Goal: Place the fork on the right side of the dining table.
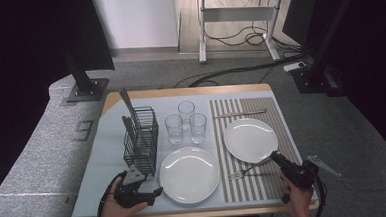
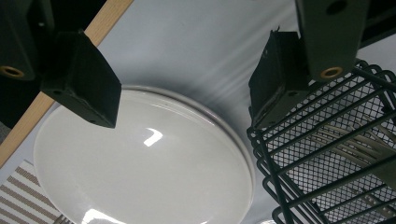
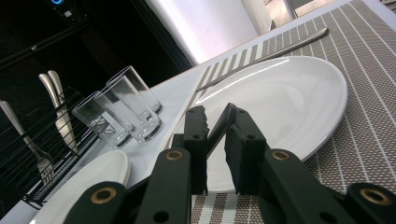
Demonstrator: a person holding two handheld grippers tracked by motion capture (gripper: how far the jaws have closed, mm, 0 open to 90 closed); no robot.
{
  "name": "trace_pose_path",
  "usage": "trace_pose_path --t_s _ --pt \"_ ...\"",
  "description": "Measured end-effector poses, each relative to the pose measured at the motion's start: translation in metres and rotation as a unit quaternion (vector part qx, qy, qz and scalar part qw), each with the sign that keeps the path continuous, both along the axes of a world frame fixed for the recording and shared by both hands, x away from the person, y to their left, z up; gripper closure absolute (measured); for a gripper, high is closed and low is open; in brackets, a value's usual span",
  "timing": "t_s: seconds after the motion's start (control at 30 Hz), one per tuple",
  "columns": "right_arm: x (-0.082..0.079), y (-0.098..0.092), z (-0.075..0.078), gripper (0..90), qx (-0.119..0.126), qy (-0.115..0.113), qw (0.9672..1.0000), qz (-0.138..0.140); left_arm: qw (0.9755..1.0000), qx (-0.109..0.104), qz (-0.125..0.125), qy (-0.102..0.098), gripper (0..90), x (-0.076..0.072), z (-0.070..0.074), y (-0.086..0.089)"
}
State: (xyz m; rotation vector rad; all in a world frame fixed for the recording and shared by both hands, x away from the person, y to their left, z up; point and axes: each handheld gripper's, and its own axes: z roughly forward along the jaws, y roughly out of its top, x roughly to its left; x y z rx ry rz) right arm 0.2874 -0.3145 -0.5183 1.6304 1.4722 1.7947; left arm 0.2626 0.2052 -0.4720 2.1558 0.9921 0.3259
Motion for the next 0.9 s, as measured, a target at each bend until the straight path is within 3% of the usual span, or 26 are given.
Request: trace_pose_path --t_s 0.9 --pt "-0.0031 -0.0025 -0.0037 76.6 -0.013 -0.001 0.9999 -0.001 1.0000 0.002 -0.002 0.001 25.4 0.0003 -0.0006 -0.0018"
